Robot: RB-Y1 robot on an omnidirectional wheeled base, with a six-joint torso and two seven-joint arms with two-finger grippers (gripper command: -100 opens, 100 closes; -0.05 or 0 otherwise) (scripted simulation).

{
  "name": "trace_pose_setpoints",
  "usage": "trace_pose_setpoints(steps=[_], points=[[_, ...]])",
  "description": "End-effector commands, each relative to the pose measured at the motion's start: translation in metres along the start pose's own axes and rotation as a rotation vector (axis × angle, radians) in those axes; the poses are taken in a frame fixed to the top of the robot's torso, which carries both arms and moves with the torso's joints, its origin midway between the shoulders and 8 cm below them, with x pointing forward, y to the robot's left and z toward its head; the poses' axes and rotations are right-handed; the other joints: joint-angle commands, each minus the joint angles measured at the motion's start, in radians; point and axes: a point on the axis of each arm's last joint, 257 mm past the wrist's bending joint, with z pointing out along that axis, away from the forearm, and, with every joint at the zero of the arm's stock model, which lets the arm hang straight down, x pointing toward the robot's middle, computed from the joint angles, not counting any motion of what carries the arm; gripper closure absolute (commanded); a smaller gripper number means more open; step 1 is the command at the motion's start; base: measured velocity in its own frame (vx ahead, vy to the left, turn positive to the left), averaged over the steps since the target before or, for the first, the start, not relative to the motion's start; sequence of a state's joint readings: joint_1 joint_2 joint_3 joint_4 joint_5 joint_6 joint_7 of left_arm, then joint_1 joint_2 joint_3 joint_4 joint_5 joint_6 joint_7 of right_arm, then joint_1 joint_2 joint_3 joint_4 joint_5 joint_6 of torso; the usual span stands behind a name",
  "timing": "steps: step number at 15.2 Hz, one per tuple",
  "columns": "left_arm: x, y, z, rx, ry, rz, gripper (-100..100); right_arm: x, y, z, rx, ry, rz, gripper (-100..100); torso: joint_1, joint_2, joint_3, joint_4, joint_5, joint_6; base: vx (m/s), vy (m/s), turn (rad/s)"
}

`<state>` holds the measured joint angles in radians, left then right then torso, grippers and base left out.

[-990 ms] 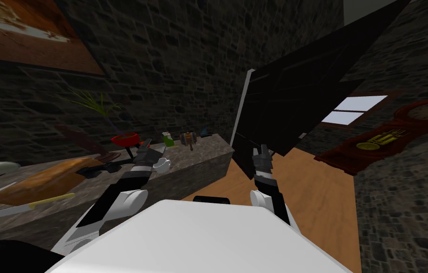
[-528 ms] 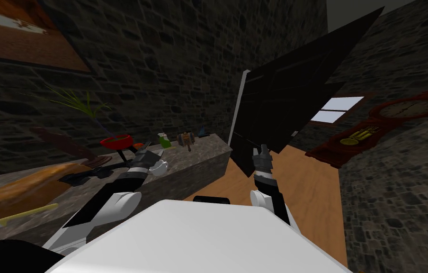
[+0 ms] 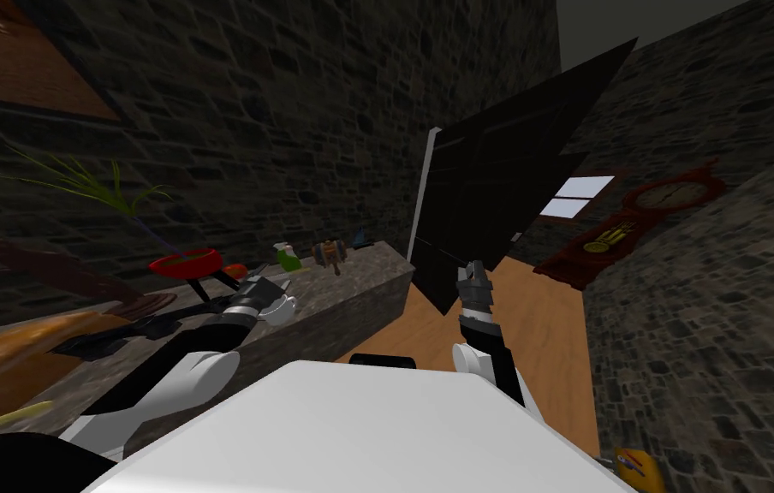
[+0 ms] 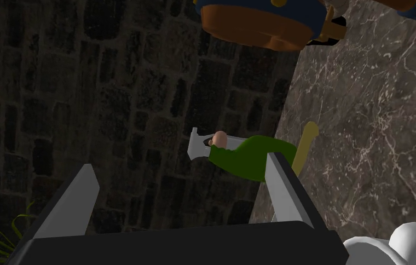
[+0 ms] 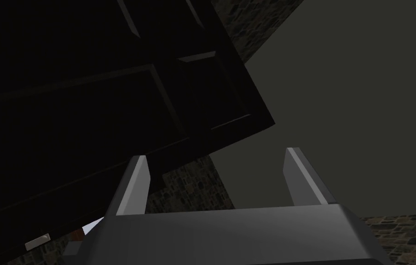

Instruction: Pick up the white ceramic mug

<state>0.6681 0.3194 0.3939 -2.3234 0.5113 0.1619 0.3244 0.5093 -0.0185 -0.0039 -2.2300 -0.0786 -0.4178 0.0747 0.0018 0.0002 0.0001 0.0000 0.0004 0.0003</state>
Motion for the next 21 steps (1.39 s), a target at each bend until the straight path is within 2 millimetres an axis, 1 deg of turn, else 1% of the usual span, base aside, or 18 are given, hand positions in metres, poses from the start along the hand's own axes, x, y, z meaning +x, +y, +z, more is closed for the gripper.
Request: trace_pose_setpoints(steps=[1, 2, 3, 5, 6, 9, 10, 12, 13, 16, 17, 20, 21], points=[[-0.009, 0.011, -0.003, -0.051, -0.023, -0.008, -100, 0.000, 0.000, 0.000, 0.000, 0.000, 0.000, 0, 0.000, 0.000, 0.000, 0.000, 0.000, 0.000, -0.006, 0.018, -0.076], [-0.009, 0.011, -0.003, -0.052, -0.023, -0.008, -100, 0.000, 0.000, 0.000, 0.000, 0.000, 0.000, 0, 0.000, 0.000, 0.000, 0.000, 0.000, 0.000, -0.002, 0.012, 0.002], [-0.023, 0.015, -0.007, -0.089, -0.052, -0.032, -100, 0.000, 0.000, 0.000, 0.000, 0.000, 0.000, 0, 0.000, 0.000, 0.000, 0.000, 0.000, -0.001, -0.004, 0.012, -0.149], [-0.026, 0.024, -0.008, -0.122, -0.063, -0.032, -100, 0.000, 0.000, 0.000, 0.000, 0.000, 0.000, 0, 0.000, 0.000, 0.000, 0.000, 0.000, 0.000, -0.006, 0.019, -0.130], [-0.039, 0.024, -0.014, -0.145, -0.089, -0.057, -100, 0.000, 0.000, 0.000, 0.000, 0.000, 0.000, 0, 0.000, 0.000, 0.000, 0.000, 0.000, 0.000, -0.006, 0.018, -0.153], [-0.043, 0.036, -0.016, -0.191, -0.105, -0.058, -100, 0.000, 0.000, 0.000, 0.000, 0.000, 0.000, 0, 0.000, 0.000, 0.000, 0.000, 0.000, 0.000, -0.005, 0.017, -0.085], [-0.055, 0.036, -0.022, -0.213, -0.131, -0.084, -100, 0.000, 0.000, 0.000, 0.000, 0.000, 0.000, 0, 0.000, 0.000, 0.000, 0.000, 0.000, -0.001, -0.004, 0.010, -0.154], [-0.059, 0.048, -0.026, -0.259, -0.147, -0.085, -100, 0.000, 0.000, 0.000, 0.000, 0.000, 0.000, 0, 0.000, 0.000, 0.000, 0.000, 0.000, 0.000, -0.004, 0.019, -0.119], [-0.071, 0.047, -0.032, -0.279, -0.173, -0.112, -100, 0.000, 0.000, 0.000, 0.000, 0.000, 0.000, 0, 0.000, 0.000, 0.000, 0.000, 0.000, 0.000, -0.007, 0.018, -0.184], [-0.074, 0.059, -0.037, -0.327, -0.190, -0.113, -100, 0.000, 0.000, 0.000, 0.000, 0.000, 0.000, 0, 0.000, 0.000, 0.000, 0.000, 0.000, 0.000, -0.007, 0.021, -0.087], [-0.085, 0.058, -0.044, -0.347, -0.216, -0.141, -100, 0.000, 0.000, 0.000, 0.000, 0.000, 0.000, 0, 0.000, 0.000, 0.000, 0.000, 0.000, -0.001, -0.003, 0.013, -0.137], [-0.088, 0.070, -0.049, -0.394, -0.233, -0.143, -100, 0.000, 0.000, 0.000, 0.000, 0.000, 0.000, 0, 0.000, 0.000, 0.000, 0.000, 0.000, 0.000, -0.007, 0.016, -0.093], [-0.098, 0.069, -0.057, -0.414, -0.260, -0.172, -100, 0.000, 0.000, 0.000, 0.000, 0.000, 0.000, 0, 0.000, 0.000, 0.000, 0.000, 0.000, -0.001, -0.005, 0.012, -0.141]])
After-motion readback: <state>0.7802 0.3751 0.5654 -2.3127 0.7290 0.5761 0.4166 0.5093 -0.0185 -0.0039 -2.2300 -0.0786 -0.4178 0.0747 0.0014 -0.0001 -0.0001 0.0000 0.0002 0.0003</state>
